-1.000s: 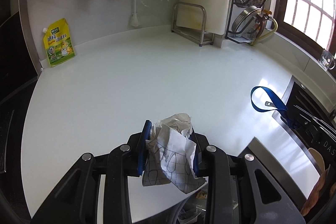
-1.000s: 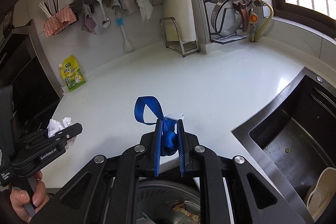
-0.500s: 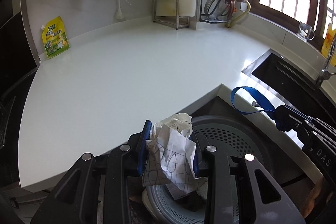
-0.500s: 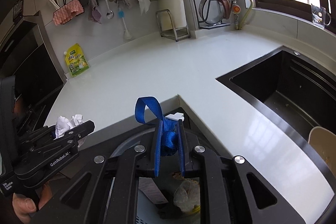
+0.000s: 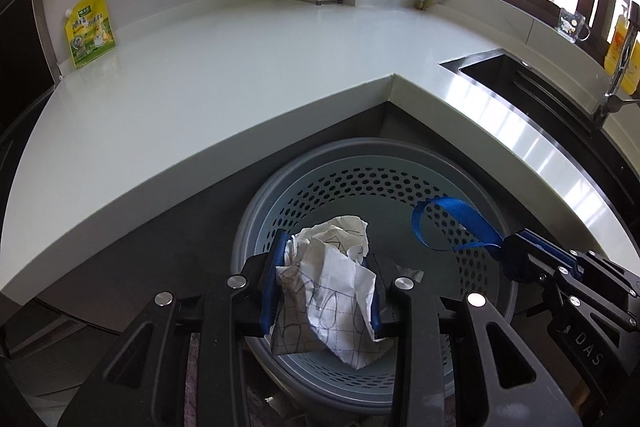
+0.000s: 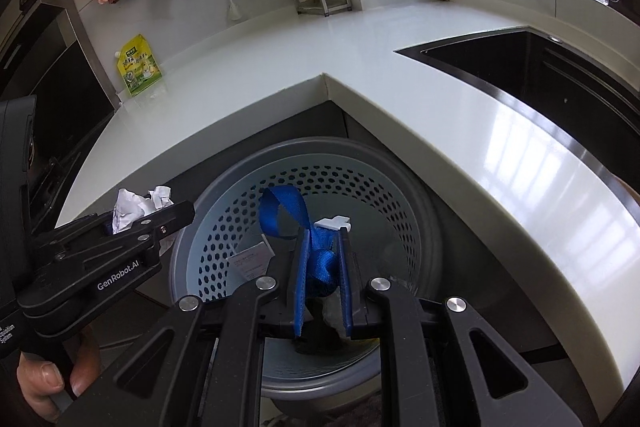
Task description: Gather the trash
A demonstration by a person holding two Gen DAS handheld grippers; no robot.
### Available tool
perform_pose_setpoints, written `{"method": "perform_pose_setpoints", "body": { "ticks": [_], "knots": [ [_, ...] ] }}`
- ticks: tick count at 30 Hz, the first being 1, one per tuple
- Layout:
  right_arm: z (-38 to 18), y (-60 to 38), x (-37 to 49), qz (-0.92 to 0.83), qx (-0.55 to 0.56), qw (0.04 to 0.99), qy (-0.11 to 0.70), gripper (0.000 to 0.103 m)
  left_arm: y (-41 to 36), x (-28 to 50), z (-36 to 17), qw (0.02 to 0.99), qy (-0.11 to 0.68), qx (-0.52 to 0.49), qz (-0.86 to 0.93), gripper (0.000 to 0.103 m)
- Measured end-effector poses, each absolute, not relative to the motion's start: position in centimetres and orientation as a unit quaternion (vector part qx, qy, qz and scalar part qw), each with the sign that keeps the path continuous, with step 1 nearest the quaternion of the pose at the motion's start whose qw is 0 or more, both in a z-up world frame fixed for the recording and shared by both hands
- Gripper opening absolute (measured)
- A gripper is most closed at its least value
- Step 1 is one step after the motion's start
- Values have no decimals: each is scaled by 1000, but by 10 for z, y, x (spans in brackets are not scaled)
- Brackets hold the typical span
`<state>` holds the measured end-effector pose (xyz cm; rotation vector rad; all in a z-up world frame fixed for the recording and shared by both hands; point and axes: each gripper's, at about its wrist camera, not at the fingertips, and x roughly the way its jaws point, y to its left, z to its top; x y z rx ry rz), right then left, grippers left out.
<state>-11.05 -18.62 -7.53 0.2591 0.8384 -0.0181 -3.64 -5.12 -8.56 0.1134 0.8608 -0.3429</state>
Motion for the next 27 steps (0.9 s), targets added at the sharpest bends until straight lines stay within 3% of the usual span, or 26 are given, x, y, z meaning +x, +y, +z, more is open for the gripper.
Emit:
{"method": "perform_pose_setpoints", "body": {
  "ticks": [5, 8, 12, 15, 27],
  "knots": [
    [-85, -183, -110, -1, 130, 900, 415, 15, -49, -36, -94, 887, 428, 49, -167, 40],
    [-83, -183, -112, -6, 129, 904, 408, 33, -45, -37, -94, 889, 426, 43, -164, 56],
    [-81, -188, -114, -18, 131, 906, 402, 36, -44, -36, -92, 891, 424, 46, -158, 57],
    [-82, -191, -115, -23, 134, 905, 404, 41, -43, -39, -91, 896, 416, 52, -150, 66],
    [-84, -194, -122, -33, 133, 906, 400, 50, -40, -45, -80, 908, 391, 61, -137, 74]
  ]
}}
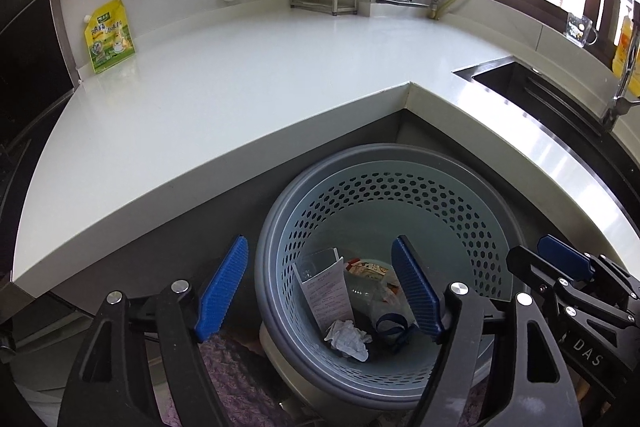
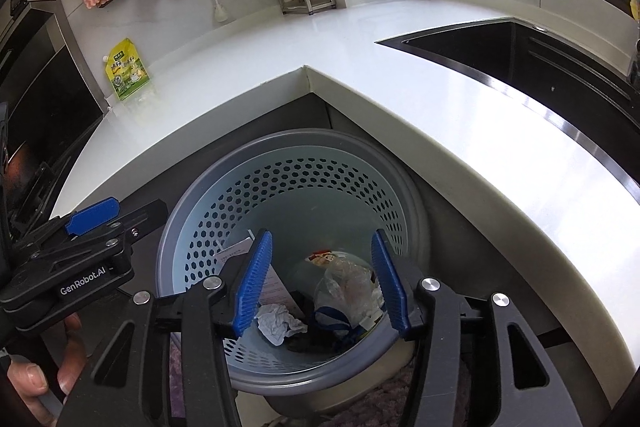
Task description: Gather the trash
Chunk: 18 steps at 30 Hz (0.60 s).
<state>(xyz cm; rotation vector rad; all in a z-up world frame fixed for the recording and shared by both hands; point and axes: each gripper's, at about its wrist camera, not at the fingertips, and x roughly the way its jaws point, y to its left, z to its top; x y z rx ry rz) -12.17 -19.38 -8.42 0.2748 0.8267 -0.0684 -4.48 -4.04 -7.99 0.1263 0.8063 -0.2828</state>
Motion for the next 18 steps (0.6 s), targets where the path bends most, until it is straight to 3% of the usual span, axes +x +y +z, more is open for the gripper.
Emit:
{"method": "perform_pose_setpoints", "body": {
  "ticks": [18],
  "knots": [
    [-75, -191, -125, -32, 133, 911, 390, 60, -35, -48, -77, 911, 388, 56, -132, 93]
  ]
}}
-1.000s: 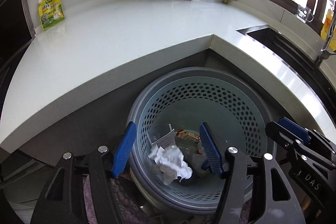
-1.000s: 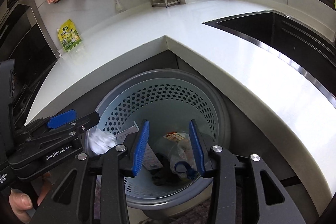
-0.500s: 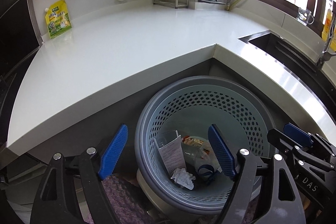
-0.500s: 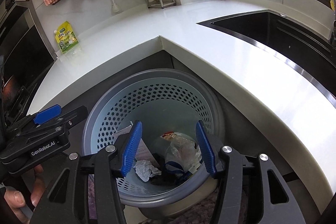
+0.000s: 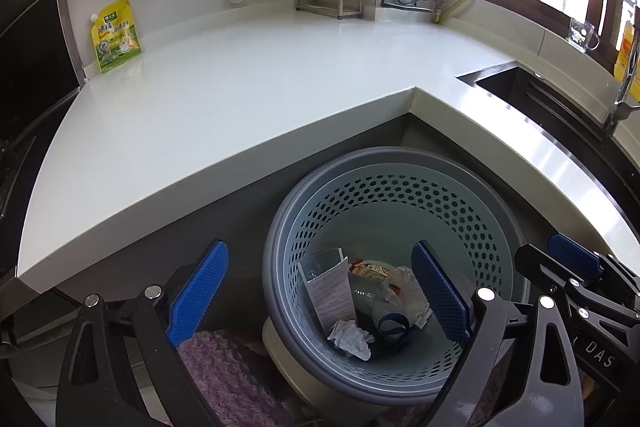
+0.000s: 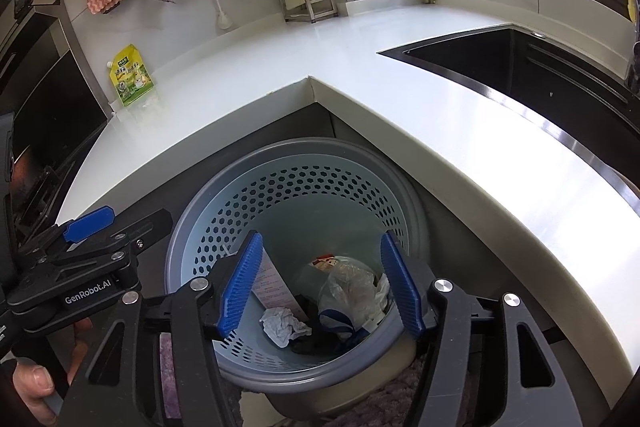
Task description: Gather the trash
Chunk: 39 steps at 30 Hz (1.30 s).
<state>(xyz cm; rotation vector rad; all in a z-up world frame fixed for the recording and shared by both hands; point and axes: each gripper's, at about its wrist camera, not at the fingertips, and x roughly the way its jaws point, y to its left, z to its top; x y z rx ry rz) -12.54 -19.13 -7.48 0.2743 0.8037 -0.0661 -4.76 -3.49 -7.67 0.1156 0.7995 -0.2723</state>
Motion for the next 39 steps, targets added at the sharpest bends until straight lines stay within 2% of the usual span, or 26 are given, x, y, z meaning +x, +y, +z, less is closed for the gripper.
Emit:
{"method": "perform_pose_setpoints", "body": {
  "ticks": [5, 13, 39],
  "knots": [
    [-74, -192, -126, -32, 134, 911, 388, 62, -32, -48, -75, 912, 386, 54, -129, 96],
    [-71, -190, -127, -33, 131, 914, 384, 66, -30, -47, -78, 910, 395, 54, -118, 97],
    [-71, -187, -126, -32, 127, 914, 385, 68, -24, -48, -74, 913, 391, 47, -105, 97]
  ]
}}
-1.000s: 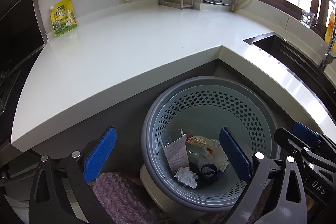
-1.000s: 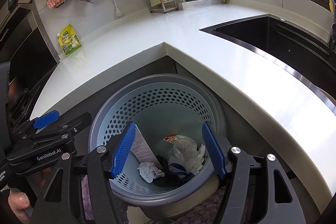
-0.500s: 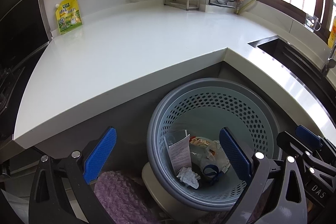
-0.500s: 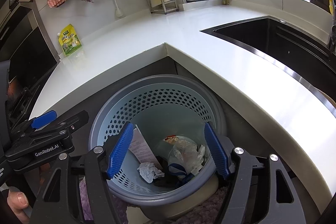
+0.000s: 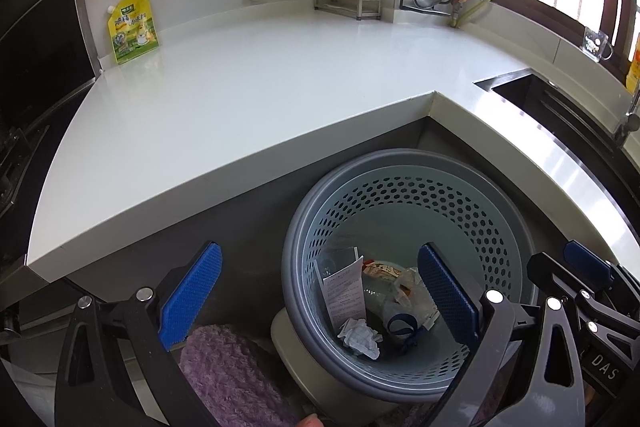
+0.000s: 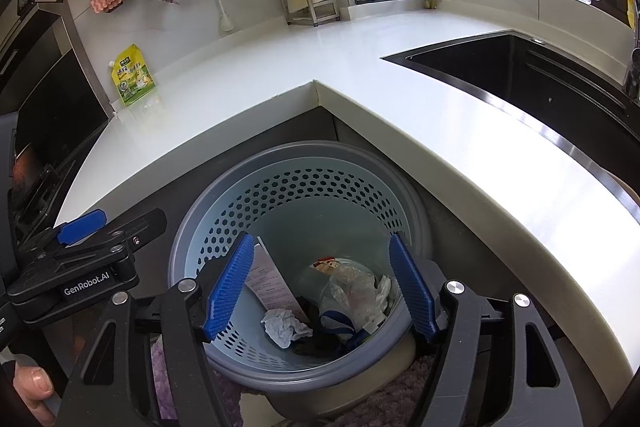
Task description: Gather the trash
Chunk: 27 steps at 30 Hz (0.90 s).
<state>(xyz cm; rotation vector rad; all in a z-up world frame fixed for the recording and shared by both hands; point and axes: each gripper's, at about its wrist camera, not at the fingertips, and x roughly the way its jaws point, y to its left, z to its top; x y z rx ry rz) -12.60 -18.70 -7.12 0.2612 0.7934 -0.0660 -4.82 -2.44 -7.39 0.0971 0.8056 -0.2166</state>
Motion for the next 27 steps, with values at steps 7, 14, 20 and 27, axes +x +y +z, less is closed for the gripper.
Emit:
{"method": "perform_pose_setpoints", "body": {
  "ticks": [7, 14, 20, 27],
  "knots": [
    [-73, -186, -126, -33, 126, 913, 386, 68, -24, -47, -75, 913, 393, 45, -102, 97],
    [-73, -185, -126, -33, 126, 913, 386, 68, -24, -47, -77, 912, 395, 46, -103, 97],
    [-74, -185, -126, -33, 126, 913, 387, 68, -25, -47, -77, 911, 394, 50, -106, 97],
    [-74, -185, -126, -33, 126, 913, 387, 68, -27, -48, -77, 912, 393, 51, -103, 97]
  ]
}}
